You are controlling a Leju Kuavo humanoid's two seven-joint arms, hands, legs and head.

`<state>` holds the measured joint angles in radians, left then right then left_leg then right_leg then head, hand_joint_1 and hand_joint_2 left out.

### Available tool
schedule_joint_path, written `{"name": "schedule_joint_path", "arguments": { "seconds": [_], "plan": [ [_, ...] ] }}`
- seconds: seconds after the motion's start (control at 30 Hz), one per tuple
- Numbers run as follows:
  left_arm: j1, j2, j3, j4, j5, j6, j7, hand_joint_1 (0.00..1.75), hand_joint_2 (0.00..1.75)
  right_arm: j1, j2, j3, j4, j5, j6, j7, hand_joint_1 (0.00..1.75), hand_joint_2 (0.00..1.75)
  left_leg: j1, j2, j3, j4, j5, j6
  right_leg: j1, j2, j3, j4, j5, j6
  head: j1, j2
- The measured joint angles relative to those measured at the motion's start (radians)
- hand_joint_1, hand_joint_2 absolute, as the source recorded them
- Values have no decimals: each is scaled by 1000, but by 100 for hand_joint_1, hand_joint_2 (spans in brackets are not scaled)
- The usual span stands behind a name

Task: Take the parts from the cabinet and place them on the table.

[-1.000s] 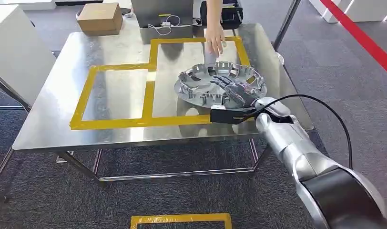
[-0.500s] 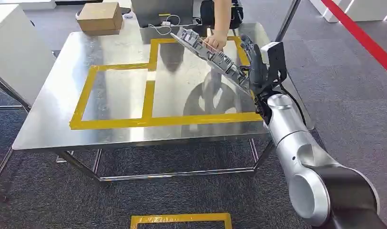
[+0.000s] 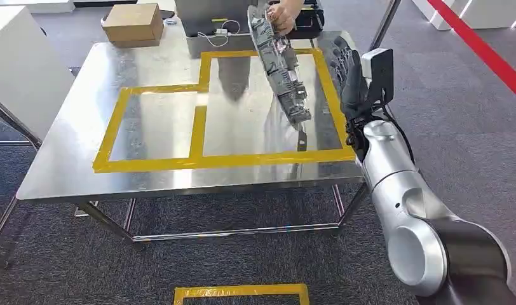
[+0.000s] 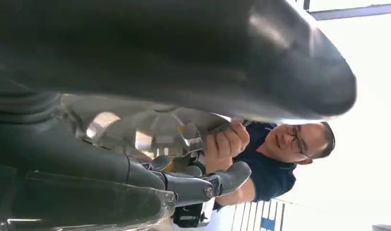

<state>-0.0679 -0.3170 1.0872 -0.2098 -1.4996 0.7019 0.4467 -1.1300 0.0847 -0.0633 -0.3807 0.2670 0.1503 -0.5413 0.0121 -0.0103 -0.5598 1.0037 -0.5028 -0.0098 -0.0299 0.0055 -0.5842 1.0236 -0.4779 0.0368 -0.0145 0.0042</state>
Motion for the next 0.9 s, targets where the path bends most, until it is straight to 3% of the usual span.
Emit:
{"name": "schedule_joint_path", "arguments": {
  "seconds": [0.73, 0.9],
  "plan": [
    [0, 2, 0, 4, 16, 0, -22, 0, 0, 1, -42, 1, -2, 19, -7, -31, 0, 0, 0, 0, 0, 0, 0, 0, 0, 0, 0, 0, 0, 0, 0, 0],
    [-1, 7, 0, 10, 15, 0, -32, 0, 0, 2, -47, 24, -8, 45, -6, -31, 0, 0, -3, 0, -6, 13, -7, 12, -5, 0, 0, -2, 4, 7, 0, 0]
  ]
}}
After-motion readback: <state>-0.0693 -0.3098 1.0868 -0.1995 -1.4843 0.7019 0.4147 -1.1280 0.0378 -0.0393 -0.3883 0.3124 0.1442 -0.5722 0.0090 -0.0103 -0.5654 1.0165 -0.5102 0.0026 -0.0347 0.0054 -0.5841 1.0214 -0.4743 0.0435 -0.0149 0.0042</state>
